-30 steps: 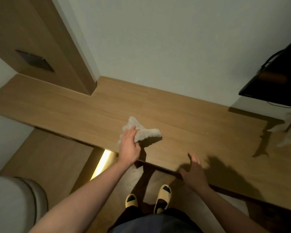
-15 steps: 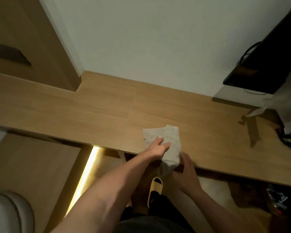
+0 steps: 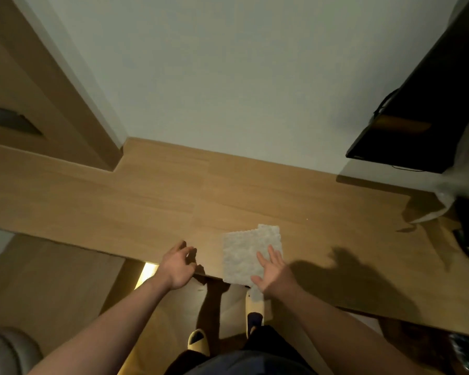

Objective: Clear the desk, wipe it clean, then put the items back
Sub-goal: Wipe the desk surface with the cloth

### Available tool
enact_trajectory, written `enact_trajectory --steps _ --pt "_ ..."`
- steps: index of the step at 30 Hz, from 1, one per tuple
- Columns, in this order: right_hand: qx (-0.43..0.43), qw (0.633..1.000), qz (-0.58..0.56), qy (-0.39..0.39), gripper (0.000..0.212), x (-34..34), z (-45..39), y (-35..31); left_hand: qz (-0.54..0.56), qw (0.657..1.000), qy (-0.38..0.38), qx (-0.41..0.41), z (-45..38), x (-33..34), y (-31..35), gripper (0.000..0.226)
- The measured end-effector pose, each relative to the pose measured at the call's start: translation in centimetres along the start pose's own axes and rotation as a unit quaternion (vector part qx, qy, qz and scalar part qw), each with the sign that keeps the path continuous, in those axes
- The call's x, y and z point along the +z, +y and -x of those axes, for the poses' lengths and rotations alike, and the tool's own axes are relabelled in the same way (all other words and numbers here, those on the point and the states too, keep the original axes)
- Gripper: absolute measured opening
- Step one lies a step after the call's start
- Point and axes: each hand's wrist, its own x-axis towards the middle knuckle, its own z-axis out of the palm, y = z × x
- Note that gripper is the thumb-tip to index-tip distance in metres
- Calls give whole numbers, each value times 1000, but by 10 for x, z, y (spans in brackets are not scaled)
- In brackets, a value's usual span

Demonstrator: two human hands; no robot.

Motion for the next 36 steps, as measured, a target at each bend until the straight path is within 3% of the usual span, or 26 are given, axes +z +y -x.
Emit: enact_trajectory --steps 11,14,18,20,23,28,31,36 --pt "132 985 -92 56 84 -71 -34 154 -49 992 -53 -99 -33 24 22 94" --pt "165 980 -100 53 87 -91 -51 161 -54 990 -63 -113 -35 28 29 96" --pt "204 971 -121 18 92 -107 -68 122 -67 988 -76 -118 -38 23 31 91" --pt "151 986 -75 12 94 -101 -74 94 -69 986 -84 -123 -39 23 31 90" --pt "-1 1000 -17 26 85 -80 -74 43 -76 984 -98 -126 -42 23 37 93" --pt "-169 985 17 12 74 -60 -68 7 -65 982 -118 -135 -42 15 41 90" --pt "-181 977 -76 79 61 -80 -74 31 -54 982 -128 -125 -39 10 44 87" --pt "-68 934 -261 234 51 -133 -91 84 -50 984 -141 -94 -29 2 35 85"
